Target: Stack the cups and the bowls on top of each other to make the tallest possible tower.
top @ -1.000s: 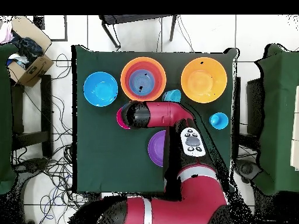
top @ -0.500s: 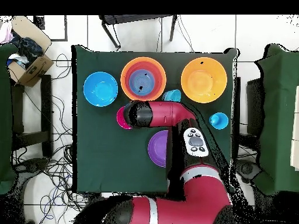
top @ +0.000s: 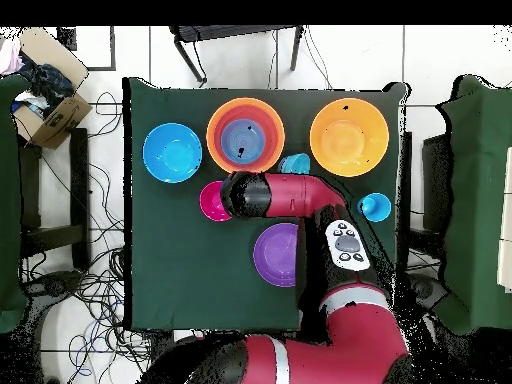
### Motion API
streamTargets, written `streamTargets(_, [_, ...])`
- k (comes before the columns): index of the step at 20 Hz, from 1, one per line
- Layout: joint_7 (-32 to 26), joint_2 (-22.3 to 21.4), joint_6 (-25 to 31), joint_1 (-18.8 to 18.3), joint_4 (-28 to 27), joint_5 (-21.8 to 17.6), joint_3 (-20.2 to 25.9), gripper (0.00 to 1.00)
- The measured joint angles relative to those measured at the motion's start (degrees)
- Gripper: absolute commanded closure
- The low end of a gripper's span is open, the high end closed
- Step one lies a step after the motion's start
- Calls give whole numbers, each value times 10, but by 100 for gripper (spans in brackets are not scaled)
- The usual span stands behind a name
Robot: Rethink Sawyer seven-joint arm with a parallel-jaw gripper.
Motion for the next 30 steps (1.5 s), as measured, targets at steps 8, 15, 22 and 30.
streamTargets(8, [0,-3,0,2,0,-4,0,100])
streamTargets(15, [0,-10,2,2,0,-4,0,100])
streamTargets(22, [0,-29,11,3,0,-4,0,100])
streamTargets(30, [0,-31,11,3,0,-4,0,100])
